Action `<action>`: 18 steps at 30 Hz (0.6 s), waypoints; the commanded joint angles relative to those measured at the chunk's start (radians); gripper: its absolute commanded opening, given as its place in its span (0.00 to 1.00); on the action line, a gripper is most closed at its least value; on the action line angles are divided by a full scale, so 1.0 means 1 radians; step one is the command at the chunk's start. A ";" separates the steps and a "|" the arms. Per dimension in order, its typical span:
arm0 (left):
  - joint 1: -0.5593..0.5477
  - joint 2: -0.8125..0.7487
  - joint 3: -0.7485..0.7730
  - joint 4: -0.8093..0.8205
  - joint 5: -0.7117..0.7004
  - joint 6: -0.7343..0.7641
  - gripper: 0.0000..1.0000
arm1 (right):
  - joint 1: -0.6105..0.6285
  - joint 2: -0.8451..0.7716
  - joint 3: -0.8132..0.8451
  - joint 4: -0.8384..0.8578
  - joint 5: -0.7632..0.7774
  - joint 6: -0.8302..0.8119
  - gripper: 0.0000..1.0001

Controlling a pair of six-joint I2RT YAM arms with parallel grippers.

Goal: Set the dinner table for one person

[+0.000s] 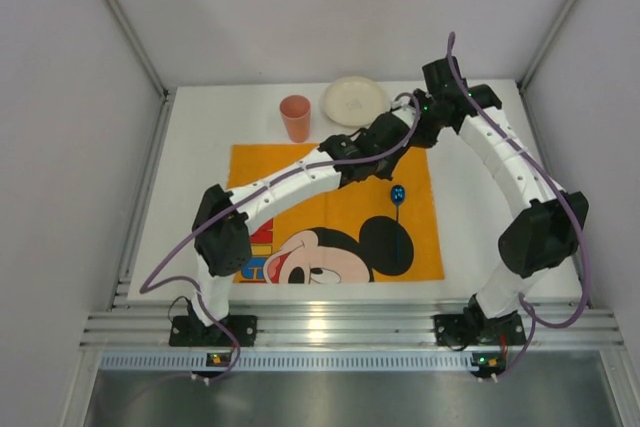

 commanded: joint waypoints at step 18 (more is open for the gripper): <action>0.256 -0.802 -0.930 -0.087 -0.124 -0.363 0.00 | -0.146 0.149 0.239 0.106 -0.256 -0.083 1.00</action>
